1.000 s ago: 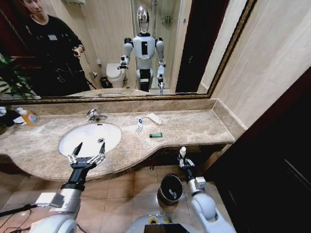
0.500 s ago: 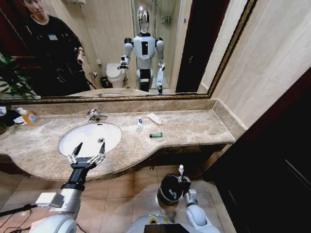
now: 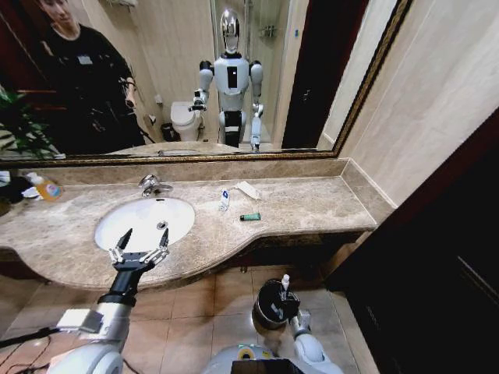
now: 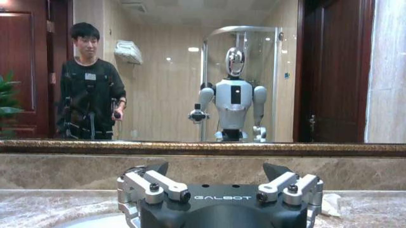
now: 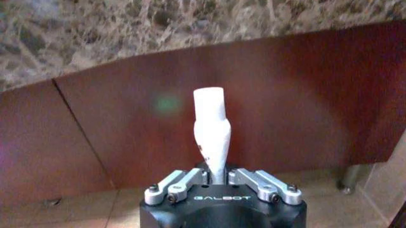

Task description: Pick up the trash from the sink and place it in the trash bin.

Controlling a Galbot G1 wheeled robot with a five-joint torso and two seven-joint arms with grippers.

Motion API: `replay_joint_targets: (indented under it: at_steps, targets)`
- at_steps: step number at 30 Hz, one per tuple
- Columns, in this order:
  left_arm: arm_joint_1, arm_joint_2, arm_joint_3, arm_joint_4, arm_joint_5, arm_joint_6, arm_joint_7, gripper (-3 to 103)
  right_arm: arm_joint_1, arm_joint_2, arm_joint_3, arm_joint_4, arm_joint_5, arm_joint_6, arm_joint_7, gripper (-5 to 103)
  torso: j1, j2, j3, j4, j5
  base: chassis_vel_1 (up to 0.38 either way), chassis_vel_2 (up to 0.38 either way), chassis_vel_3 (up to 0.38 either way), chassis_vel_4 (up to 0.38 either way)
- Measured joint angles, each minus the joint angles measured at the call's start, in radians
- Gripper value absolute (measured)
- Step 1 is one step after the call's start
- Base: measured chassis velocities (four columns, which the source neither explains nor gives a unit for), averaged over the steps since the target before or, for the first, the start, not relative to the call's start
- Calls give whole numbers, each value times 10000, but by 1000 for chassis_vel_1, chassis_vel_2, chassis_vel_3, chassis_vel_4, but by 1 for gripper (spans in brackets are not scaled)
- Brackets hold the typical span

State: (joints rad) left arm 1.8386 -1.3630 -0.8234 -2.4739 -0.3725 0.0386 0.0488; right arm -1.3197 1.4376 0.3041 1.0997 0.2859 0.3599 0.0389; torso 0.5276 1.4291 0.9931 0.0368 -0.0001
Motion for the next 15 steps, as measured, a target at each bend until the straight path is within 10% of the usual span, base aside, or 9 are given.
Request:
replay_joint_targets:
  at_steps: [9, 15]
  targets:
    - [0, 0, 0, 0, 0, 0, 0, 100, 134, 73, -7, -529, -166, 334, -70, 12, 0, 0, 0, 0, 0, 0, 0, 0, 0]
    - [1, 0, 0, 0, 0, 0, 0, 100, 134, 50, 1, -625, -207, 486, -19, 38, 0, 0, 0, 0, 0, 0, 0, 0, 0]
